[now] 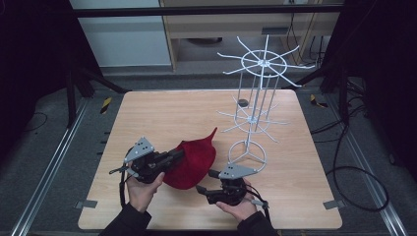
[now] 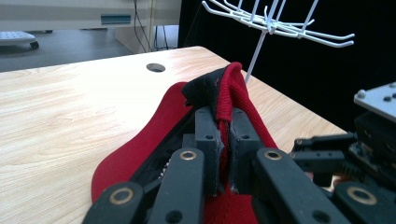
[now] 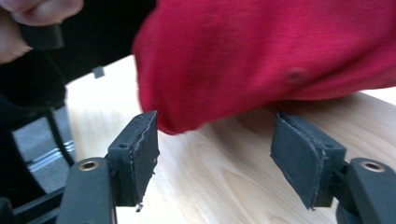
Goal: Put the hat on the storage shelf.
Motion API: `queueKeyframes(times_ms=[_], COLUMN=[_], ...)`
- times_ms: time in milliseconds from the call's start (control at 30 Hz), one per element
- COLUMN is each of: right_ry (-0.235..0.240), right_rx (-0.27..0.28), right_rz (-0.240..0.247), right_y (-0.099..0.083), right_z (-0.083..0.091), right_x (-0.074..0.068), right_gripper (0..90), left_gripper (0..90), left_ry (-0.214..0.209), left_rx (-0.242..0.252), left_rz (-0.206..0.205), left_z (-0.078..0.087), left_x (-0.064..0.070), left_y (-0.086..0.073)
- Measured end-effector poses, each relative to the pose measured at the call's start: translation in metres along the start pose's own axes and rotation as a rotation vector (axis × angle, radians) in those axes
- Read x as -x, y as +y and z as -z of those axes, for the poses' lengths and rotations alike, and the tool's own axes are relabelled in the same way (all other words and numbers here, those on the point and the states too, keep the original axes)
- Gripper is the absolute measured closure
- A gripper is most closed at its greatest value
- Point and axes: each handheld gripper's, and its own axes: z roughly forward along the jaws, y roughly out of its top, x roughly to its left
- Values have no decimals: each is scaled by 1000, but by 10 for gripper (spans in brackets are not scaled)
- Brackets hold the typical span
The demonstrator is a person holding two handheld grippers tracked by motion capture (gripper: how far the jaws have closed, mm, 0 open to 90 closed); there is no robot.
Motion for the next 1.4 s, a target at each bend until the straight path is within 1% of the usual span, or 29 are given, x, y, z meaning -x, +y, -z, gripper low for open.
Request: queueKeyframes(times_ms=[67, 100, 167, 200, 233, 267, 300, 333, 367, 400, 433, 500, 533, 600, 633, 700, 767, 833, 967, 1000, 1033, 1100, 1133, 1167, 1200, 1233, 1267, 1333, 1400], right_ry=[9, 26, 40, 40, 41, 41, 40, 36, 31, 31, 26, -17, -17, -52, -82, -102, -107, -117, -130, -130, -125, -122, -119, -119, -123, -125, -125, -125, -126], right_rx=[2, 8, 16, 16, 13, 13, 5, 7, 9, 9, 11, 17, 17, 20, 21, 19, 17, 6, -27, -27, -28, -34, -41, -41, -59, -66, -66, -82, -86], right_rz=[-5, -16, -26, -26, -27, -27, -19, -19, -24, -24, -27, -17, -17, -14, -5, 5, 10, 29, 87, 87, 99, 102, 110, 110, 128, 131, 131, 146, 151], right_y=[0, 1, 1, 1, 2, 2, 1, 1, 0, 0, 1, 3, 3, 6, 8, 11, 13, 16, 26, 26, 31, 35, 40, 40, 44, 46, 46, 51, 53], right_z=[-1, -3, -5, -5, -8, -8, -7, -7, -5, -5, -4, 4, 4, 10, 13, 14, 14, 13, 4, 4, 2, 0, -5, -5, -11, -13, -13, -22, -24], right_x=[-1, -4, -5, -5, -5, -5, -4, -3, -1, -1, 1, 5, 5, 9, 10, 10, 10, 8, -1, -1, -3, -5, -8, -8, -11, -12, -12, -17, -18], right_gripper=[313, 312, 351, 351, 451, 451, 683, 753, 796, 796, 823, 856, 856, 858, 857, 855, 854, 853, 851, 851, 849, 848, 847, 847, 844, 843, 843, 844, 845], left_gripper=[845, 845, 845, 845, 844, 844, 844, 844, 844, 844, 844, 843, 844, 843, 843, 843, 843, 843, 842, 841, 841, 841, 840, 840, 840, 840, 840, 840, 839], left_ry=[4, 3, 5, 4, 2, 2, 2, 3, 3, 3, 4, 10, 10, 13, 18, 28, 34, 46, 81, 81, 97, 102, 111, 116, 126, 138, 138, 149, 154], left_rx=[3, 2, 3, 4, 8, 8, 14, 16, 18, 18, 19, 17, 17, 14, 3, -5, -8, -14, -35, -35, -40, -41, -42, -46, -48, -53, -53, -51, -42], left_rz=[-1, -2, -6, -8, -10, -10, -9, -9, -7, -7, -9, -9, -9, -6, -6, -2, -1, 4, 16, 16, 21, 24, 33, 36, 42, 49, 49, 65, 84], left_z=[-2, -2, -5, -6, -7, -7, -7, -6, -5, -5, -3, 2, 2, 5, 9, 14, 17, 21, 30, 30, 34, 35, 37, 38, 40, 42, 42, 46, 49], left_x=[2, 2, 5, 7, 9, 9, 9, 9, 8, 8, 7, 5, 5, 2, 0, -2, -3, -6, -15, -15, -19, -21, -23, -25, -27, -30, -30, -34, -38], left_y=[1, 1, 2, 2, 3, 3, 4, 4, 4, 4, 4, 2, 2, -1, -4, -10, -14, -19, -33, -33, -39, -41, -45, -46, -49, -53, -53, -56, -59])
